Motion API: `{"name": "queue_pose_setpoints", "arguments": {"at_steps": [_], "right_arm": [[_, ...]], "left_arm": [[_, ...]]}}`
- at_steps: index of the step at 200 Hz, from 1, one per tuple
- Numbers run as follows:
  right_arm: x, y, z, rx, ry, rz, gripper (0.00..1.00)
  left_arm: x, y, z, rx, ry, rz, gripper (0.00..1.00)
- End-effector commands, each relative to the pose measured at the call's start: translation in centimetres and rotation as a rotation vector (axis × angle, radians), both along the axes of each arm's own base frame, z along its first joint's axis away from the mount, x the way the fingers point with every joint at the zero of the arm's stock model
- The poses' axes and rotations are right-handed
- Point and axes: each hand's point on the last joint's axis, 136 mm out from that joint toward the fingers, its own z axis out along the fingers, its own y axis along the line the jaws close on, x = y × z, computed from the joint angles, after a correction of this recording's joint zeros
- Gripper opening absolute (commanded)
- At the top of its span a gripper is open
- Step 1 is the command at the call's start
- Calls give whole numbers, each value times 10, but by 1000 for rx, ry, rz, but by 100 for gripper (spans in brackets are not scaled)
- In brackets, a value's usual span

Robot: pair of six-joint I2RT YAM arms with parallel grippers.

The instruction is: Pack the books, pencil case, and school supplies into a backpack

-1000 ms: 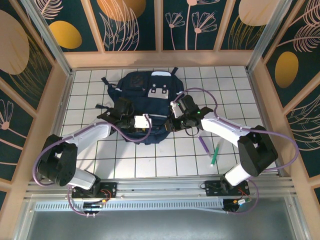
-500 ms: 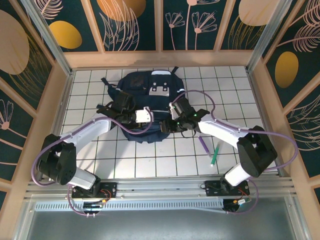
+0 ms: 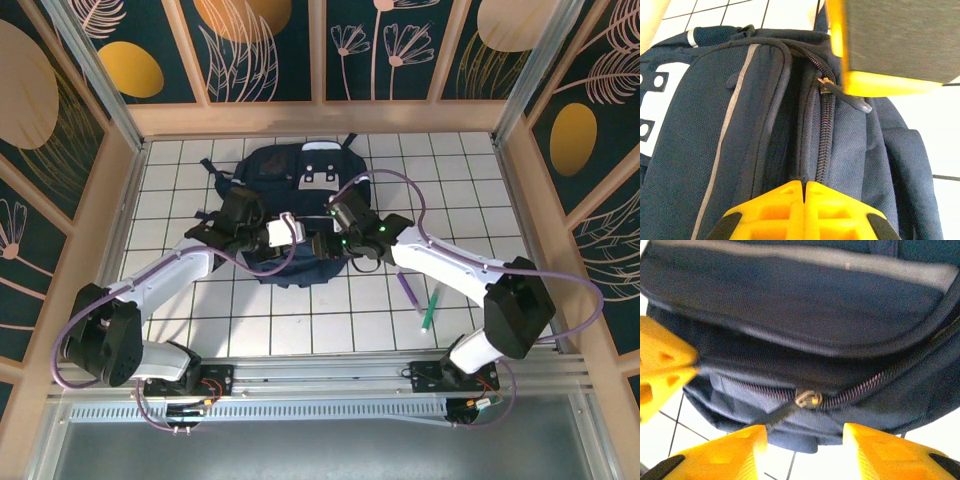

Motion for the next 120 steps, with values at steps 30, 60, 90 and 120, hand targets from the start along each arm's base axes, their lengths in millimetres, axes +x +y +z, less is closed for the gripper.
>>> {"name": "queue_pose_setpoints", "arguments": {"at_steps": [30,60,90,120], "right_arm": [[18,-11,-18,-141,-6,-126,43],[19,-13,-22,-194,19,-168,43],[6,-5,-27,-198,58,-137,39],[-4,-7,-20,-173,72,-32,42]], "left_arm": [[-13,-16,34,-184,-18,-55,0],[-12,-16,33,-190,-6,-45,0],[-10,-15,27,-175,0,-34,0],[-18,-7,8,-95,24,-58,0]]}}
